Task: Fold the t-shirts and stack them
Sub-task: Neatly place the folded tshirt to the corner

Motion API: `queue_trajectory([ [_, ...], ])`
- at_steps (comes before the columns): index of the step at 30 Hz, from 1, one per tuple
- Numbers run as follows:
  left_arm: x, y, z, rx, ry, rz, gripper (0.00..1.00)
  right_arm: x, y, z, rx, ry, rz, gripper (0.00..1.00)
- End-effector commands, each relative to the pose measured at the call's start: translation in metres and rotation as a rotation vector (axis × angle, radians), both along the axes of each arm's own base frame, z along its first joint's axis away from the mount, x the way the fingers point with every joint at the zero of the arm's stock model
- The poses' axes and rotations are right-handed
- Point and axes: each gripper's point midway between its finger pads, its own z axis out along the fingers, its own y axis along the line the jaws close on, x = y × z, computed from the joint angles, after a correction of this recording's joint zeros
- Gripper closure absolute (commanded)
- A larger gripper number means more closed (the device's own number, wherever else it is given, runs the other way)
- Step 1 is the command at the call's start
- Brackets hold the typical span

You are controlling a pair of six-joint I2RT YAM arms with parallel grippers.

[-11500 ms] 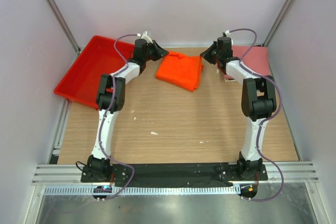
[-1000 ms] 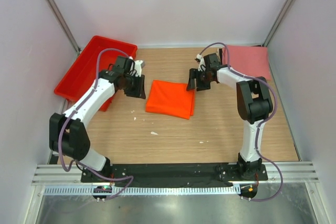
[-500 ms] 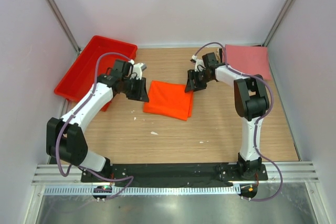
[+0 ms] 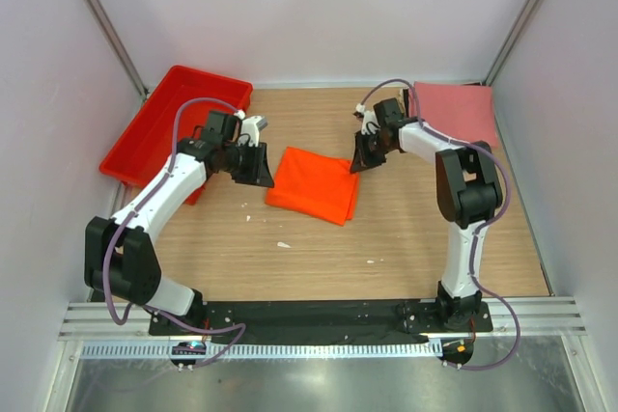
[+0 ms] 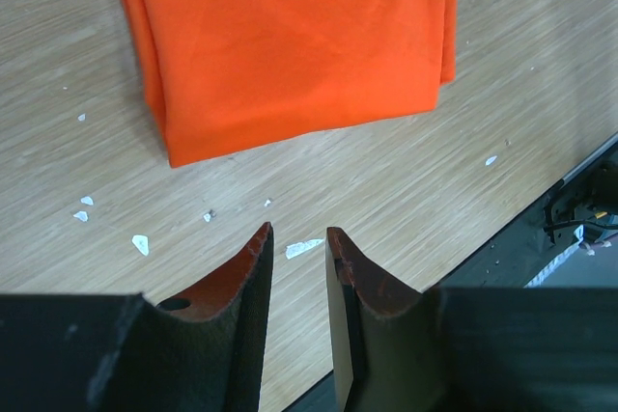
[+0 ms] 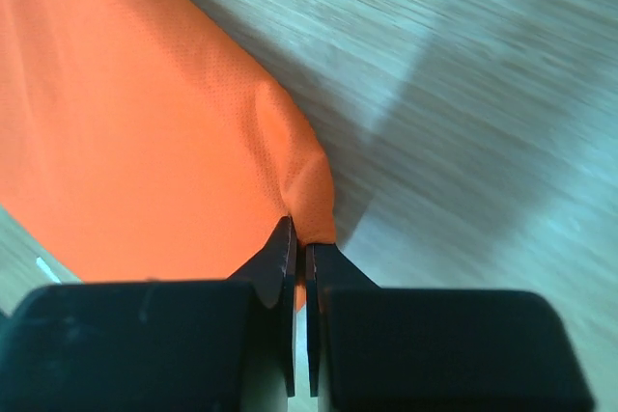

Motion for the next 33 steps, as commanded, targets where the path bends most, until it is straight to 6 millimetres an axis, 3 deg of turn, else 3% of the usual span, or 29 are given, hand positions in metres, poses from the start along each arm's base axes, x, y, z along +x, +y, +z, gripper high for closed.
queue_trajectory([
  [1,0.003,-0.006,0.014,-0.055,-0.034,-0.012,0.71,0.025,-0.025,0.073,-0.111,-0.236,-0.095,0.99],
  [3,0.003,-0.008,0.013,-0.061,-0.028,-0.018,0.71,0.029,-0.032,0.099,-0.133,-0.316,-0.106,0.99],
  [12,0.002,-0.007,0.012,-0.062,-0.022,-0.016,0.71,0.044,-0.085,0.143,-0.425,-0.485,-0.128,0.99],
  [20,0.002,-0.008,0.011,-0.062,-0.019,-0.019,0.71,0.056,-0.122,0.199,-0.624,-0.623,-0.148,0.99],
  [29,0.001,-0.008,0.010,-0.062,-0.011,-0.020,0.71,0.062,-0.153,0.237,-0.721,-0.641,-0.158,0.99],
  [33,0.001,-0.009,0.010,-0.067,-0.010,-0.022,0.71,0.068,-0.169,0.241,-0.696,-0.603,-0.195,0.99],
])
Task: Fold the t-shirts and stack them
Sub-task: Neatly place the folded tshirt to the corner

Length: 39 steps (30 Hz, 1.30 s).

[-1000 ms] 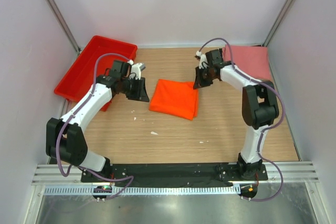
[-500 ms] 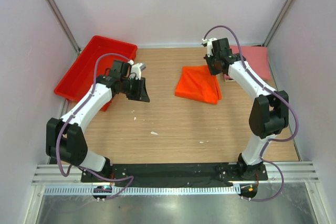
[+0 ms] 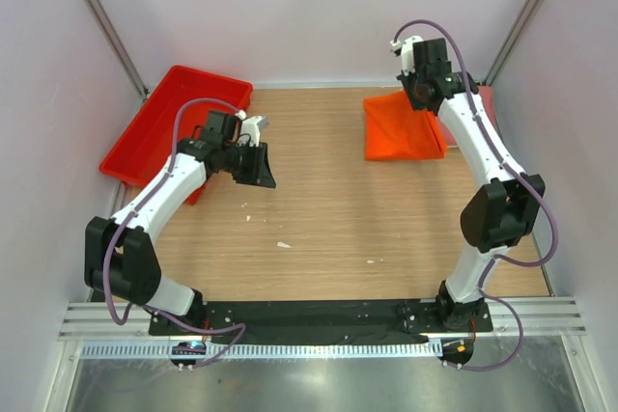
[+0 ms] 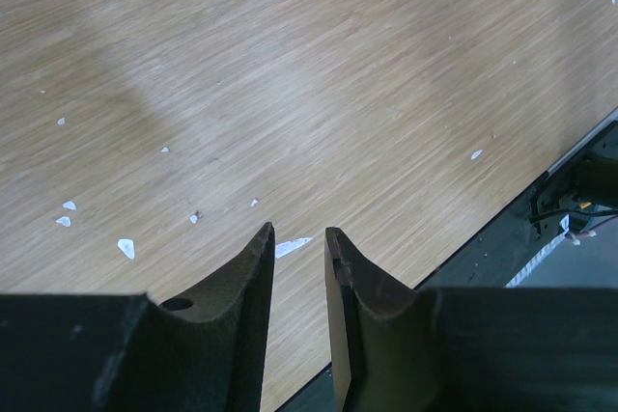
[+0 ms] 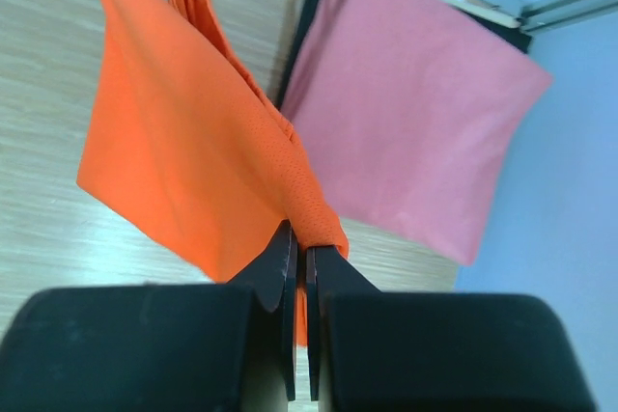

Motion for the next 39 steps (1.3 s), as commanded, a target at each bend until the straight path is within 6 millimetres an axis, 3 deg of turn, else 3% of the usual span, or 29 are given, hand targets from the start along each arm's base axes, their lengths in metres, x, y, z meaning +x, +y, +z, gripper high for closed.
queue_trajectory([
  [1,0.004,-0.004,0.008,-0.038,-0.017,-0.002,0.71,0.005,-0.018,0.031,-0.003,-0.049,-0.033,0.99],
  [13,0.002,-0.004,0.005,-0.039,-0.009,-0.007,0.71,0.012,-0.069,0.054,0.058,-0.090,-0.092,0.99],
  [19,0.003,-0.007,0.007,-0.055,-0.004,-0.016,0.72,0.001,-0.063,0.076,0.101,-0.133,-0.043,0.99],
  [34,0.000,-0.007,0.006,-0.056,0.000,-0.017,0.71,-0.013,-0.057,0.107,0.120,-0.192,-0.007,0.99],
  [36,0.000,-0.007,0.006,-0.055,-0.002,-0.017,0.71,-0.014,-0.058,0.109,0.118,-0.195,-0.010,0.99],
  [37,0.000,-0.007,0.005,-0.054,0.001,-0.017,0.72,-0.014,-0.074,0.107,0.116,-0.194,-0.043,0.99],
  [39,0.000,-0.007,0.004,-0.053,0.004,-0.017,0.71,-0.017,-0.077,0.110,0.119,-0.204,-0.047,0.99],
])
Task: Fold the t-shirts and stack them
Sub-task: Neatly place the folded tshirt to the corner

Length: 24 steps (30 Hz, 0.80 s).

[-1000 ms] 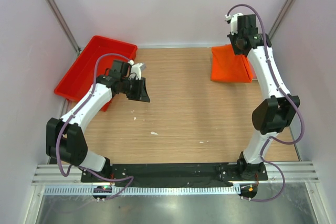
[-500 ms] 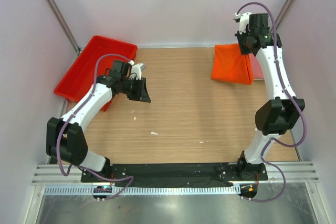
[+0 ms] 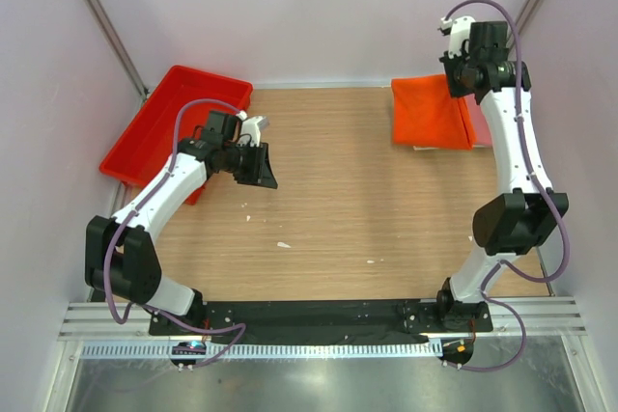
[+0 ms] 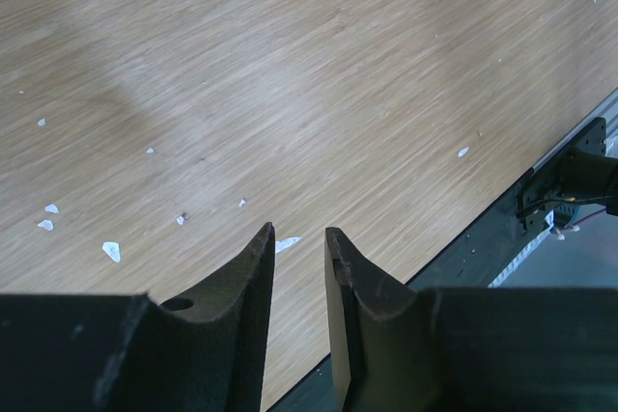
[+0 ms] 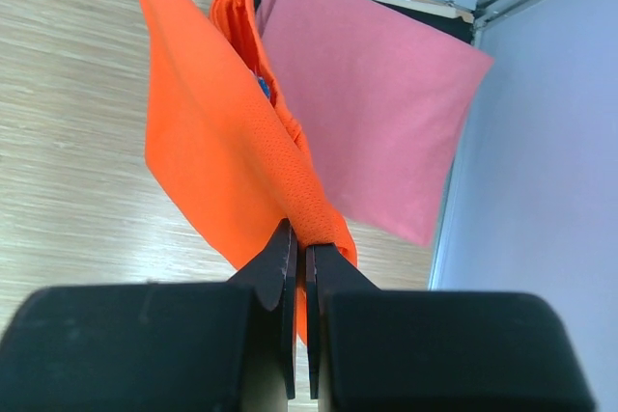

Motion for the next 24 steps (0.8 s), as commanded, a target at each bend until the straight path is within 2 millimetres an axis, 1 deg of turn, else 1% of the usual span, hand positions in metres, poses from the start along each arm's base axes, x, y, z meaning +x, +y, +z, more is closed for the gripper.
queue_trajectory([
  [1,0.002,-0.003,0.004,-0.028,-0.015,-0.013,0.71,-0.008,-0.013,0.056,-0.008,-0.149,-0.011,0.99],
  [5,0.003,-0.004,0.003,-0.031,-0.009,-0.014,0.71,-0.007,-0.021,0.053,-0.015,-0.140,-0.024,0.99],
  [9,0.003,-0.004,0.002,-0.030,-0.008,-0.014,0.71,-0.008,-0.022,0.054,-0.015,-0.143,-0.027,0.99],
  [11,0.003,-0.004,0.002,-0.031,-0.007,-0.013,0.72,-0.006,-0.025,0.054,-0.021,-0.147,-0.030,0.99],
  [14,0.002,-0.003,0.002,-0.025,-0.012,-0.013,0.71,0.001,-0.032,0.049,-0.020,-0.141,-0.043,0.99],
  [18,0.003,-0.001,0.000,-0.017,-0.010,-0.009,0.72,0.017,-0.048,0.042,-0.029,-0.137,-0.079,0.99],
  [19,0.003,-0.001,0.000,-0.014,-0.007,-0.009,0.71,0.025,-0.057,0.037,-0.029,-0.134,-0.093,0.99],
  [21,0.004,-0.002,0.000,-0.015,-0.008,-0.011,0.71,0.032,-0.065,0.035,-0.021,-0.137,-0.108,0.99],
  [22,0.004,-0.002,0.000,-0.015,-0.006,-0.012,0.72,0.038,-0.064,0.032,0.000,-0.138,-0.090,0.99],
  [23,0.005,-0.002,-0.001,-0.014,-0.003,-0.009,0.72,0.043,-0.072,0.021,0.006,-0.117,-0.102,0.99],
  [24,0.004,-0.002,-0.002,-0.012,-0.002,-0.012,0.72,0.048,-0.077,0.015,0.015,-0.112,-0.114,0.99],
])
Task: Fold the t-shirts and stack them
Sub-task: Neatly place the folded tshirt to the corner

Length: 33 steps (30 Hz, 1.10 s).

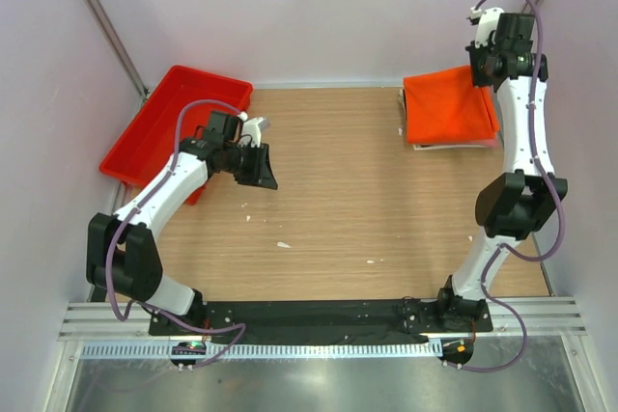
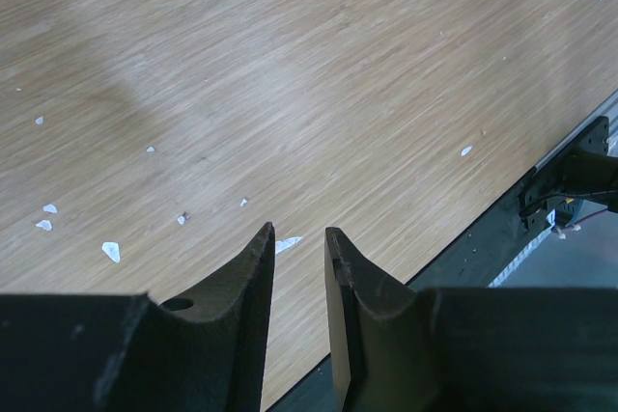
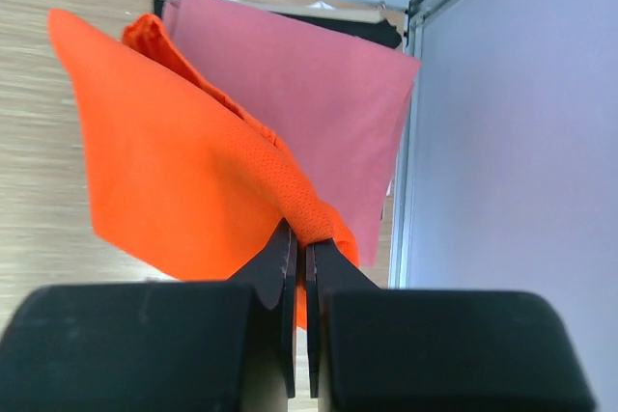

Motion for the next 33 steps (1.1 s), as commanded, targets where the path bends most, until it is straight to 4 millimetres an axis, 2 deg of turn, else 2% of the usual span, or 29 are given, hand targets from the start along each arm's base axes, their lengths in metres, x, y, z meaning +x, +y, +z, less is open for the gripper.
queue_trajectory([
  [1,0.004,-0.001,0.001,-0.011,-0.013,-0.011,0.72,0.024,-0.016,0.010,0.019,-0.070,-0.012,0.99],
  [2,0.004,0.000,0.000,-0.010,-0.012,-0.011,0.71,0.032,-0.024,-0.005,0.027,-0.047,-0.028,0.99],
  [5,0.003,-0.002,0.000,-0.015,-0.007,-0.016,0.72,0.045,-0.041,-0.009,0.030,-0.068,-0.062,0.99],
  [6,0.002,-0.002,0.000,-0.015,-0.005,-0.017,0.72,0.052,-0.046,-0.021,0.040,-0.053,-0.067,0.99],
  [8,0.003,-0.002,0.000,-0.019,-0.004,-0.015,0.72,0.063,-0.057,-0.019,0.049,-0.084,-0.091,0.99],
  [9,0.002,-0.003,0.000,-0.018,-0.002,-0.018,0.72,0.069,-0.066,-0.035,0.056,-0.062,-0.103,0.99],
  [10,0.003,-0.002,0.001,-0.020,-0.003,-0.016,0.72,0.075,-0.069,-0.031,0.061,-0.086,-0.113,0.99],
  [12,0.003,-0.002,0.001,-0.016,-0.008,-0.017,0.72,0.085,-0.077,-0.042,0.081,-0.096,-0.109,0.99],
  [22,0.004,-0.002,-0.003,-0.011,0.002,-0.016,0.72,0.123,-0.095,-0.071,0.076,-0.149,-0.107,0.99],
  [25,0.004,-0.001,-0.003,-0.007,0.000,-0.016,0.72,0.130,-0.095,-0.071,0.073,-0.162,-0.094,0.99],
  [29,0.005,0.000,-0.004,0.002,-0.003,-0.011,0.72,0.136,-0.098,-0.084,0.070,-0.154,-0.094,0.99],
  [31,0.006,0.000,-0.005,0.003,0.000,-0.010,0.72,0.138,-0.100,-0.089,0.065,-0.152,-0.102,0.96],
  [33,0.007,0.000,-0.006,0.007,0.002,-0.009,0.72,0.139,-0.106,-0.090,0.053,-0.154,-0.131,0.88],
])
